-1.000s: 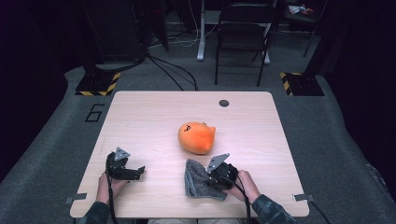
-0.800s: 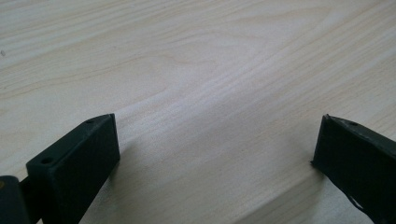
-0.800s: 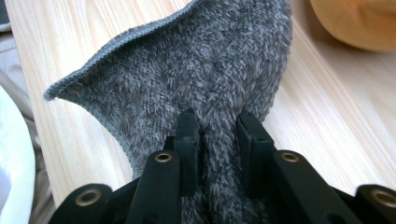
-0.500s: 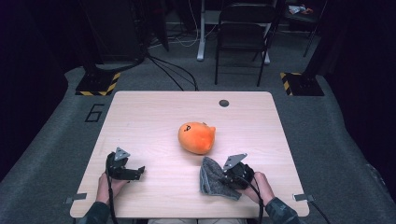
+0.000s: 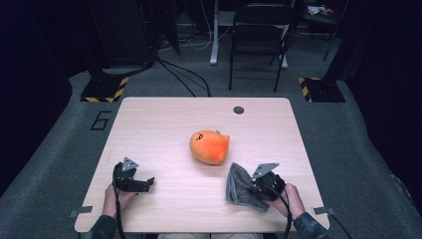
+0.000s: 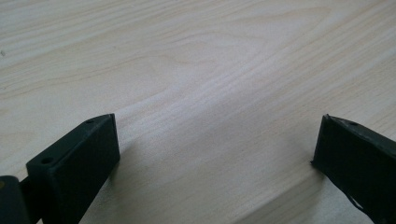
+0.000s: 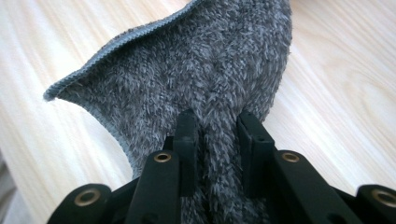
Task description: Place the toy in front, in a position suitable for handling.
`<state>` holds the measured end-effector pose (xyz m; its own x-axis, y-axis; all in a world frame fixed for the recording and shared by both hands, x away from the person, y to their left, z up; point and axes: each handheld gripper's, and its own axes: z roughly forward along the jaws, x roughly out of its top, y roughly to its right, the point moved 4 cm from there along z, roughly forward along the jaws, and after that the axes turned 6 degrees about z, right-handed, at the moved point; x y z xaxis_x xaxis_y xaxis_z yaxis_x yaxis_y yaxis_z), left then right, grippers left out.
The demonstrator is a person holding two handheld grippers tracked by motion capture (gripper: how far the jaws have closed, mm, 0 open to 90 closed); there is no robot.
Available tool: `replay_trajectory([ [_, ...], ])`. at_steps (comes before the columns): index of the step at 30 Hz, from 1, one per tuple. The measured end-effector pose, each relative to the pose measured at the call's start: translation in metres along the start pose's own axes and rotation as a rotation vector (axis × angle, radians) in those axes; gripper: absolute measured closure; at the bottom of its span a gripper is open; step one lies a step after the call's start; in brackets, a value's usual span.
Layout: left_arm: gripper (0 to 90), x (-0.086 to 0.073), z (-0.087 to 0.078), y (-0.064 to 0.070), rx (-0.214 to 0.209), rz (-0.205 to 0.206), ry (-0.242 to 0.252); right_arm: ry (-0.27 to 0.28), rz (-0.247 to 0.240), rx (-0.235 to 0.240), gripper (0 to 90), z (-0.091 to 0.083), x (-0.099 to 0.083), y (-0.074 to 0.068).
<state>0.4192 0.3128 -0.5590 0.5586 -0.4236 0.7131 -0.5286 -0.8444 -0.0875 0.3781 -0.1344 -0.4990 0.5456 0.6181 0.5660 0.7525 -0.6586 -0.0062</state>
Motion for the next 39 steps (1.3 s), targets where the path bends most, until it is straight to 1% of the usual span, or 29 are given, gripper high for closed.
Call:
replay_trajectory([
  [1,0.0,0.0,0.0,0.0,0.0,0.0,0.0,0.009,0.013,-0.012,71.8,-0.001,-0.001,0.003],
  [2,0.0,0.0,0.0,0.0,0.0,0.0,0.0,0.001,0.02,-0.014,71.8,-0.003,-0.003,0.005],
  [5,0.0,0.0,0.0,0.0,0.0,0.0,0.0,0.007,0.053,-0.046,71.7,-0.007,-0.008,0.014],
  [7,0.0,0.0,0.0,0.0,0.0,0.0,0.0,0.006,0.068,-0.052,71.6,-0.01,-0.011,0.019],
  [8,0.0,0.0,0.0,0.0,-0.001,-0.001,0.0,0.005,0.086,-0.066,71.6,-0.012,-0.013,0.021],
  [9,0.0,0.0,0.0,0.0,0.0,0.001,0.0,0.01,0.093,-0.079,71.5,-0.012,-0.014,0.024],
  [14,0.0,0.0,0.0,0.0,0.0,-0.001,0.001,0.02,0.158,-0.12,71.3,-0.019,-0.019,0.038],
  [19,0.0,0.0,0.0,0.0,0.0,0.001,0.0,0.03,0.239,-0.176,70.9,-0.022,-0.024,0.053],
  [21,0.0,0.0,0.0,0.0,-0.001,0.0,-0.002,0.027,0.258,-0.19,70.7,-0.023,-0.026,0.058],
  [22,0.0,0.0,0.0,0.0,0.0,0.0,0.0,0.037,0.259,-0.199,70.6,-0.023,-0.027,0.061],
  [23,0.0,0.0,0.0,0.0,-0.001,0.0,0.0,0.027,0.272,-0.204,70.4,-0.024,-0.027,0.063],
  [24,0.0,0.0,0.0,0.0,-0.001,0.001,-0.003,0.038,0.284,-0.214,70.4,-0.023,-0.027,0.064],
  [25,0.0,0.0,0.0,0.0,0.0,0.001,0.0,0.037,0.297,-0.217,70.3,-0.024,-0.028,0.065],
  [26,0.0,0.0,0.0,0.0,0.0,0.0,0.0,0.034,0.299,-0.229,70.2,-0.024,-0.028,0.068],
  [27,0.0,0.0,0.0,0.0,0.0,0.0,0.0,0.041,0.317,-0.233,70.0,-0.024,-0.028,0.069],
  [33,0.0,0.0,0.0,0.0,0.0,0.0,0.0,0.044,0.345,-0.257,69.0,-0.021,-0.029,0.081],
  [39,0.0,0.0,0.0,0.0,0.0,0.0,0.0,0.056,0.362,-0.275,68.0,-0.017,-0.024,0.089],
])
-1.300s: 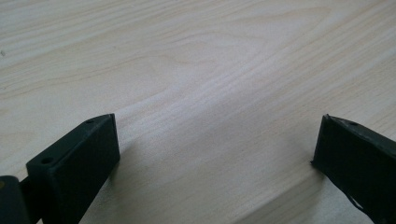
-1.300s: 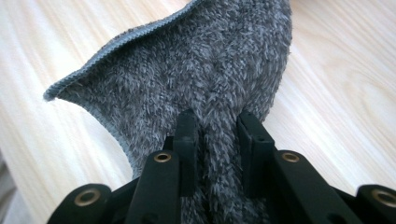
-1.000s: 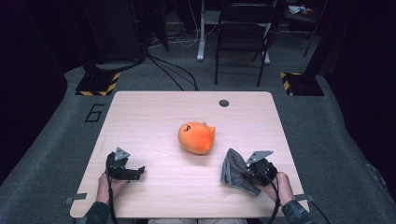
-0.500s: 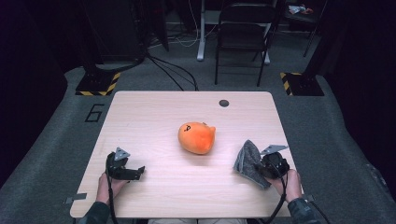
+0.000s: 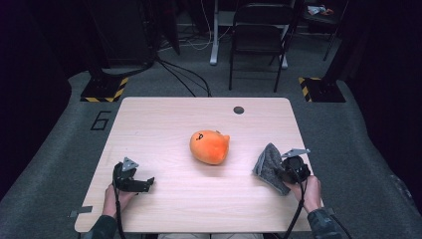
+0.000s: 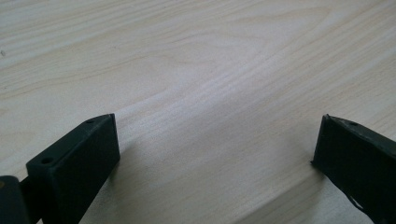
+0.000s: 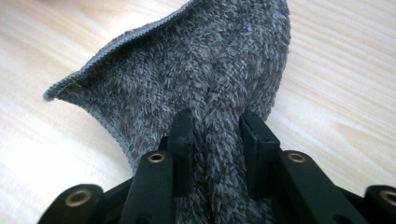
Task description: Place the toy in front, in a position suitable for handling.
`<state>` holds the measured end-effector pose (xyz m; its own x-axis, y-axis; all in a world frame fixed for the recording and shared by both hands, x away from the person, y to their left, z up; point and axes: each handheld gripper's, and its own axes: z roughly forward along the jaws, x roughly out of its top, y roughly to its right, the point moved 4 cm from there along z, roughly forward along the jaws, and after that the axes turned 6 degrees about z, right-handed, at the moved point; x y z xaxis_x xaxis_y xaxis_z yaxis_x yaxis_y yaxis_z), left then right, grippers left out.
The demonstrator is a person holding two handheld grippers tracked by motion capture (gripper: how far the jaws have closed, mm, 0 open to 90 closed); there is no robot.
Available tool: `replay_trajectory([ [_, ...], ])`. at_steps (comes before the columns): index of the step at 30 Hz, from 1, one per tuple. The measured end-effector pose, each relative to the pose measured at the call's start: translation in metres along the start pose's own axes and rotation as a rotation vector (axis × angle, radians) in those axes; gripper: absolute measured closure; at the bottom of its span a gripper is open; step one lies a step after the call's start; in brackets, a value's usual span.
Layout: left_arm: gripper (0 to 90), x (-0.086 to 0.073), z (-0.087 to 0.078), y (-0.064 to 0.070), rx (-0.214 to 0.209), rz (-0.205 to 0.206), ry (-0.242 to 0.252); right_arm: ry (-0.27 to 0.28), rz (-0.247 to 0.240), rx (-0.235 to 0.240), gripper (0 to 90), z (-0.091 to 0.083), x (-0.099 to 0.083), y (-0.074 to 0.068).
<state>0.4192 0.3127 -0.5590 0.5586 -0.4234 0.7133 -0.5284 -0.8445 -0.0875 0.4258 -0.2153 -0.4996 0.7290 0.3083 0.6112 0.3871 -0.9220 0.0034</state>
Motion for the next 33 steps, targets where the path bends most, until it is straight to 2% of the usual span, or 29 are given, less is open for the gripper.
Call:
replay_trajectory([
  [4,0.0,0.0,0.0,0.0,-0.001,0.001,-0.003,-0.006,0.004,-0.006,66.7,0.007,0.003,0.003],
  [7,0.0,0.0,0.0,0.0,0.0,0.0,0.0,-0.026,0.008,-0.017,62.3,0.014,0.003,0.004],
  [9,0.0,0.0,0.0,0.0,0.0,0.0,0.0,-0.038,0.017,-0.026,55.8,0.019,0.002,0.005],
  [11,0.0,0.0,0.0,0.0,0.0,0.0,0.0,-0.04,0.017,-0.028,45.7,0.021,0.001,0.006],
  [12,0.0,0.0,0.0,0.0,-0.001,0.001,-0.001,-0.042,0.024,-0.033,37.3,0.021,0.001,0.006],
  [15,0.0,0.0,0.0,0.0,-0.001,0.007,0.0,-0.021,0.035,-0.027,23.9,0.019,0.002,0.007],
  [19,0.0,0.0,0.0,-0.001,-0.003,0.011,-0.002,0.039,0.052,-0.007,14.2,0.013,0.004,0.006],
  [21,0.0,0.0,0.0,-0.001,-0.004,0.012,-0.002,0.061,0.052,-0.002,12.6,0.012,0.005,0.005],
  [23,0.0,0.0,0.0,-0.001,-0.009,0.008,-0.003,0.055,0.06,0.004,5.8,0.012,0.005,0.002],
  [24,0.0,0.001,0.0,-0.001,-0.005,0.003,-0.004,0.042,0.034,0.025,4.3,0.013,0.004,0.0],
  [25,0.0,0.001,0.0,-0.002,-0.003,0.001,-0.019,0.036,0.012,0.022,2.7,0.013,0.004,-0.002],
  [27,0.1,0.003,0.001,-0.002,0.0,-0.006,-0.017,0.042,0.003,0.018,0.2,0.014,0.004,-0.004],
  [28,0.1,0.006,0.001,-0.002,-0.027,-0.019,-0.021,0.034,-0.015,0.043,0.0,0.013,0.004,-0.008],
  [29,0.1,0.009,0.0,-0.002,-0.034,-0.031,-0.017,0.047,-0.014,0.037,0.0,0.013,0.004,-0.008],
  [31,0.0,0.017,-0.002,0.001,-0.048,-0.034,-0.003,0.063,-0.016,0.053,0.0,0.011,0.005,-0.008],
  [33,0.0,0.027,-0.004,0.005,-0.053,-0.032,0.016,0.074,-0.015,0.045,0.0,0.008,0.004,-0.007],
])
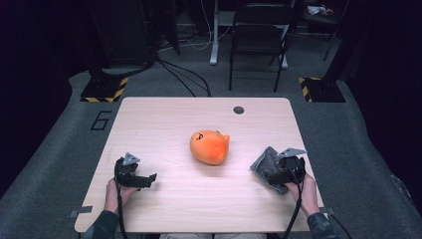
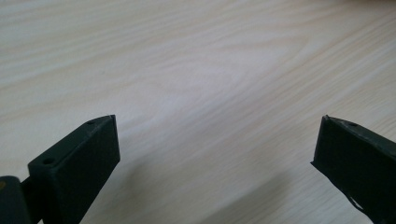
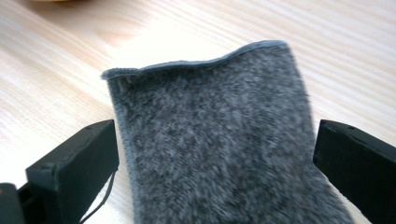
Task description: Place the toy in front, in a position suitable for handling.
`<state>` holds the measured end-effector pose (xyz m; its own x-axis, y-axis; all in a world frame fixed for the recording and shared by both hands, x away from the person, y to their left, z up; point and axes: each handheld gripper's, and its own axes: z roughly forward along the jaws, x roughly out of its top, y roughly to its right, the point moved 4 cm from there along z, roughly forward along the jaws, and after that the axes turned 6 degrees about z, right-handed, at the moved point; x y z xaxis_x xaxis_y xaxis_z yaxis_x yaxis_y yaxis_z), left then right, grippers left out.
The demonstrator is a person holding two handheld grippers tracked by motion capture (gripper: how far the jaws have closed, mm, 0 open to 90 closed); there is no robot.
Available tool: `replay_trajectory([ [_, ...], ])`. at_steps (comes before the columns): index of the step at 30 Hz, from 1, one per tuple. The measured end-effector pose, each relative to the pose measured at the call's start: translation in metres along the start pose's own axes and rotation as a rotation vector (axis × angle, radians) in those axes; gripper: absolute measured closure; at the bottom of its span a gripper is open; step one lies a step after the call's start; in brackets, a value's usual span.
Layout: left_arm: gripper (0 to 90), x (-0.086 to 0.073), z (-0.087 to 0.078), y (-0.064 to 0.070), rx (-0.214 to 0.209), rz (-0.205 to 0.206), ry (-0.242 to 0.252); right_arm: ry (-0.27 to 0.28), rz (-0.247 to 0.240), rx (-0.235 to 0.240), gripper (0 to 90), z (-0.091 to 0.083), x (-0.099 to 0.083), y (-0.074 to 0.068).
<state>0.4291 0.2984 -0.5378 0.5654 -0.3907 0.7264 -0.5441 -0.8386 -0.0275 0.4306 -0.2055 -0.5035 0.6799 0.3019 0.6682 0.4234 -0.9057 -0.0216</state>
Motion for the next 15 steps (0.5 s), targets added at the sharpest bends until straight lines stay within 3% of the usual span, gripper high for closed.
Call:
replay_trajectory([
  [6,0.1,0.04,-0.003,0.019,-0.033,0.011,0.062,0.021,0.073,-0.001,0.0,-0.007,0.002,0.004],
  [10,0.6,0.066,-0.002,0.032,-0.055,0.026,0.089,-0.007,0.083,0.007,0.0,-0.01,0.006,0.004],
  [15,1.9,0.091,0.008,0.051,-0.078,0.02,0.123,0.011,0.092,0.04,0.0,-0.015,0.004,0.003],
])
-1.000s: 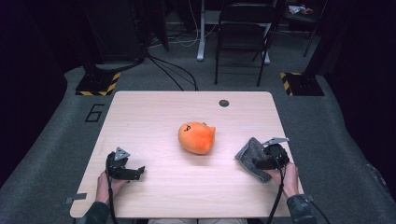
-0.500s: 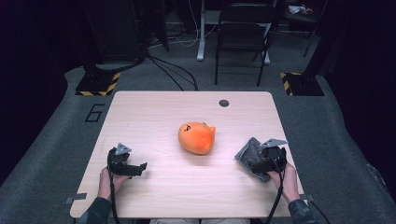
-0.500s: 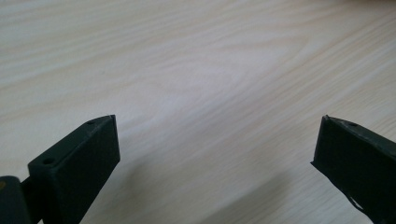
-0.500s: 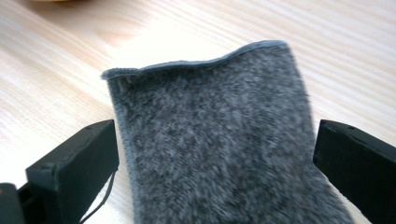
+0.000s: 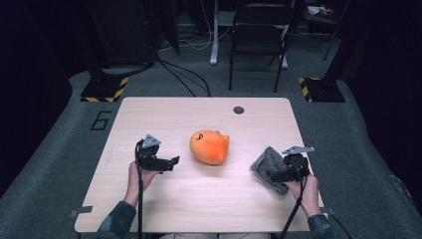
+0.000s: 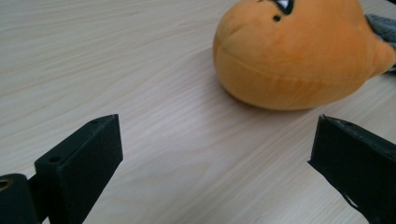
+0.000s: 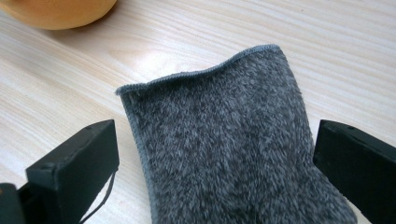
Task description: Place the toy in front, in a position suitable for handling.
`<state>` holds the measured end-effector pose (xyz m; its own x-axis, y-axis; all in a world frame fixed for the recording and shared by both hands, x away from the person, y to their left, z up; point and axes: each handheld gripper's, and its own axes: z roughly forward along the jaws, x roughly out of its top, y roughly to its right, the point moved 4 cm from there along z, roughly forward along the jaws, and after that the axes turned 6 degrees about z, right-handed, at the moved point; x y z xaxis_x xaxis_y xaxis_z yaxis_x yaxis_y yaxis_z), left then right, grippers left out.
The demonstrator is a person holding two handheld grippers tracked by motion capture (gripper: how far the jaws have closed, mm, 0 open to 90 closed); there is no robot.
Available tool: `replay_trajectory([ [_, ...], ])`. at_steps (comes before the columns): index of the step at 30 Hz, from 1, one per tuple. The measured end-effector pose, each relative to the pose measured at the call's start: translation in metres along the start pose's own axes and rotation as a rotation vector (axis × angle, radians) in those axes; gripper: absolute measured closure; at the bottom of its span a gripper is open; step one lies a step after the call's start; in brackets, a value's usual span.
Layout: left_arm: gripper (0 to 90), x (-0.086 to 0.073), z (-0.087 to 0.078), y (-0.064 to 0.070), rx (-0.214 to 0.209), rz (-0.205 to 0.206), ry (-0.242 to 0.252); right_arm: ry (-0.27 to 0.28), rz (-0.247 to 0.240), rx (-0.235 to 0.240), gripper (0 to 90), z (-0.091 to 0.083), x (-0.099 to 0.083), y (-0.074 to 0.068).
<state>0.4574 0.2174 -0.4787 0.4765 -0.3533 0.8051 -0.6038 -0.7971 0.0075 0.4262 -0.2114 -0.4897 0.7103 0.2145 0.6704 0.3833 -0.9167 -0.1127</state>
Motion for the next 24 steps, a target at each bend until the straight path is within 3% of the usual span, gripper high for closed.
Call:
replay_trajectory([
  [6,1.7,0.021,0.022,0.017,-0.037,0.015,0.014,0.017,0.033,-0.005,0.0,-0.007,-0.004,0.008],
  [8,1.6,0.028,0.028,0.021,-0.044,0.015,0.019,0.01,0.024,-0.008,0.1,-0.008,-0.004,0.01],
  [17,1.1,0.059,0.052,0.041,-0.086,0.032,0.047,0.033,0.05,0.012,2.4,-0.004,0.008,0.003],
  [21,2.1,0.068,0.065,0.048,-0.066,0.071,0.029,0.025,0.055,0.015,2.9,-0.001,0.009,0.003],
  [24,4.5,0.068,0.076,0.047,-0.059,0.063,-0.007,0.023,0.056,0.008,3.8,-0.004,0.006,0.006],
])
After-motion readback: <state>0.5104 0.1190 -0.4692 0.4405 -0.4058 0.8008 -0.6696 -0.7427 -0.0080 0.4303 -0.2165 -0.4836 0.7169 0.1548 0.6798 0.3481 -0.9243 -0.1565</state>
